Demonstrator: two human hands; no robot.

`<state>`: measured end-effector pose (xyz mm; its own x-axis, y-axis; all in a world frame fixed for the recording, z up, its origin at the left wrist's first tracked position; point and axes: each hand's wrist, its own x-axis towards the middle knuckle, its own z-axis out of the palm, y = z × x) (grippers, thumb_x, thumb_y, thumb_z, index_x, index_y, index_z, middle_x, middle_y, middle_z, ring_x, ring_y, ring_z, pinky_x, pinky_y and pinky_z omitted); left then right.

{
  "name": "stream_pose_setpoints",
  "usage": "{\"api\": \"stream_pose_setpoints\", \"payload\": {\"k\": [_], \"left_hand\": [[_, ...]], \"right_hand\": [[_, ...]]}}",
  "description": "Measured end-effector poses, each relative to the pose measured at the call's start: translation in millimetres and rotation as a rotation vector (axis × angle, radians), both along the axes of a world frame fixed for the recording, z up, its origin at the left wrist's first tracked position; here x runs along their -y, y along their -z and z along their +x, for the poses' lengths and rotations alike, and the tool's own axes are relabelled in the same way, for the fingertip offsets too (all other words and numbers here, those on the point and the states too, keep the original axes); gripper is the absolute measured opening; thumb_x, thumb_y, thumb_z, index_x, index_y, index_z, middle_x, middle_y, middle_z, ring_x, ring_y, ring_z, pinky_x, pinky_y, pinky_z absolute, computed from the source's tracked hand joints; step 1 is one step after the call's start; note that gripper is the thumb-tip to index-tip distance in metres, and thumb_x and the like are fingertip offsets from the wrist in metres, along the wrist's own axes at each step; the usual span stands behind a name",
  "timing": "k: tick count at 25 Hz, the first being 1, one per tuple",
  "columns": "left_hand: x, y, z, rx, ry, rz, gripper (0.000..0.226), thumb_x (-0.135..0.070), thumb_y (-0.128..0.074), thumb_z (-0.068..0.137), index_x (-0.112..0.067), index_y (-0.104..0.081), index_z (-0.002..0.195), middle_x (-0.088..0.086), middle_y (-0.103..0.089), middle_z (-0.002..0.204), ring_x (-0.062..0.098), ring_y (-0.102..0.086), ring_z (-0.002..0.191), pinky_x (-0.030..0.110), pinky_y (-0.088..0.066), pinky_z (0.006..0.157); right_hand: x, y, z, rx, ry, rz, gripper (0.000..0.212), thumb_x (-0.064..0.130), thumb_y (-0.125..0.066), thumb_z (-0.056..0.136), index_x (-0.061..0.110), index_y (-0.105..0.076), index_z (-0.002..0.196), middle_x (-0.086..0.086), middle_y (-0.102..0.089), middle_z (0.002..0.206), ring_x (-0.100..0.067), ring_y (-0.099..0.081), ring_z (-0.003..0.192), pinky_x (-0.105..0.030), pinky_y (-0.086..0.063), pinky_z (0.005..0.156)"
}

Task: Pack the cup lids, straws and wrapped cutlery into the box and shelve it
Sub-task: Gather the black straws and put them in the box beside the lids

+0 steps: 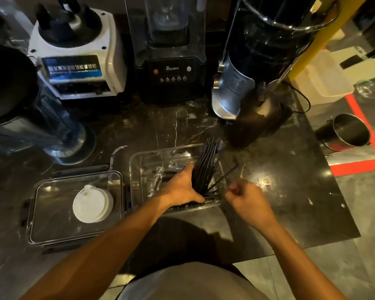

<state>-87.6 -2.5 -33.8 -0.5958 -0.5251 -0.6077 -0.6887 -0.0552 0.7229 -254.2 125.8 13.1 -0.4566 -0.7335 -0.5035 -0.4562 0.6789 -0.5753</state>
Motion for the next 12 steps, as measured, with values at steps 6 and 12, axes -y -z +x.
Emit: {"api": "stream_pose_setpoints", "payload": {"k": [6, 12], "left_hand": [[2.7, 5.7, -3.5, -0.033, -0.067, 0.035, 0.086, -0.016, -0.092, 0.071, -0.022, -0.044, 0.142, -0.009, -0.062, 0.128, 0.015, -0.059, 0.124, 0.035, -0.048, 0.107], [-5.2, 16.4, -27.4, -0.066, -0.149, -0.001, 0.057, -0.028, -0.089, 0.074, -0.025, -0.062, 0.125, -0.006, -0.070, 0.115, 0.015, -0.066, 0.112, 0.036, -0.055, 0.095]], "right_hand": [[22.2, 6.4, 6.1, -0.090, -0.040, -0.050, 0.014, 0.025, -0.066, 0.098, 0.026, -0.059, 0.087, 0.010, -0.061, 0.074, -0.010, -0.059, 0.067, -0.024, -0.039, 0.055], [39.1, 9.9, 13.6, -0.090, -0.035, -0.169, 0.009, 0.015, -0.059, 0.100, 0.020, -0.065, 0.103, 0.003, -0.070, 0.085, -0.012, -0.066, 0.070, -0.034, -0.055, 0.058]]}}
